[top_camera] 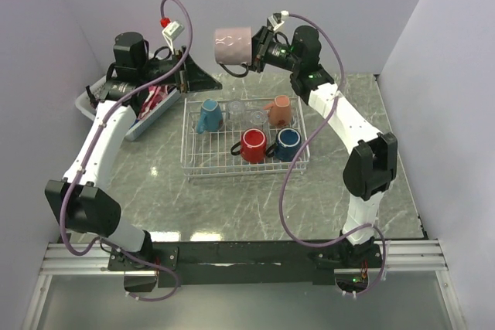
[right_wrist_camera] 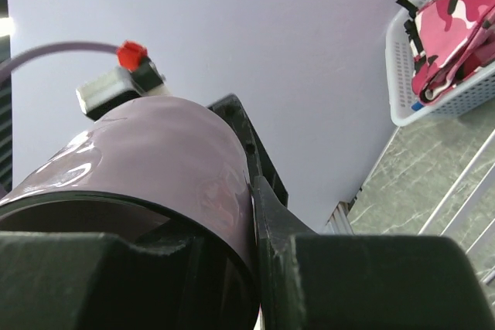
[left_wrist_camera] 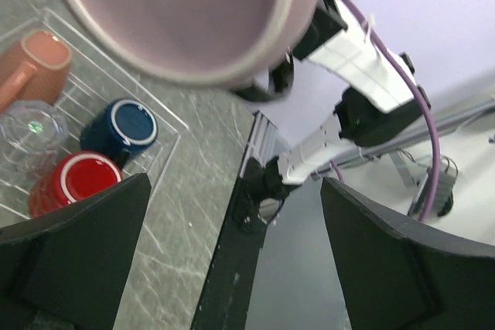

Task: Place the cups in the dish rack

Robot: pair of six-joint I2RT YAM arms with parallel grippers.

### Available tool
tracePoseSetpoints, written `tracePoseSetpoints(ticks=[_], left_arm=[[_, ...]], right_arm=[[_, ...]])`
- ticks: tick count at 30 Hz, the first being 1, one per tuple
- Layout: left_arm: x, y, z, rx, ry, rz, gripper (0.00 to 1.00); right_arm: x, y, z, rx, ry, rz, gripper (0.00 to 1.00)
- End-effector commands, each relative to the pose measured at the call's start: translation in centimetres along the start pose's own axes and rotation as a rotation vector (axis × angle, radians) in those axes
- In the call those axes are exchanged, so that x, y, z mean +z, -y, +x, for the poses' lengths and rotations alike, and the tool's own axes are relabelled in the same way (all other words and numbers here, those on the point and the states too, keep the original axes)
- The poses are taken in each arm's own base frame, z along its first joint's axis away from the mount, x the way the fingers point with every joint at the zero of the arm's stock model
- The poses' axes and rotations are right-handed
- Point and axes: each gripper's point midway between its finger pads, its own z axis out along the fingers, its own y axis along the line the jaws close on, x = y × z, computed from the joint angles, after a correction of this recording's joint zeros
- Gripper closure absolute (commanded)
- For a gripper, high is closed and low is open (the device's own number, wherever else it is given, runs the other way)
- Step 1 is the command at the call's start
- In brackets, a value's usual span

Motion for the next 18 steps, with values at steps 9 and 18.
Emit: tracePoseSetpoints(ticks=[9,18], left_arm=[[4.3,2.0,-4.3,-0.019,0.098,0.101,0.03],[6.0,4.4,-4.8,-0.058,0.127,0.150,0.10]], right_arm=[[1.8,-0.6,0.3,-0.117,-0.005,-0.050,1.00],[1.9,0.7,-0.6,-0.169,0.082,0.005,1.00]])
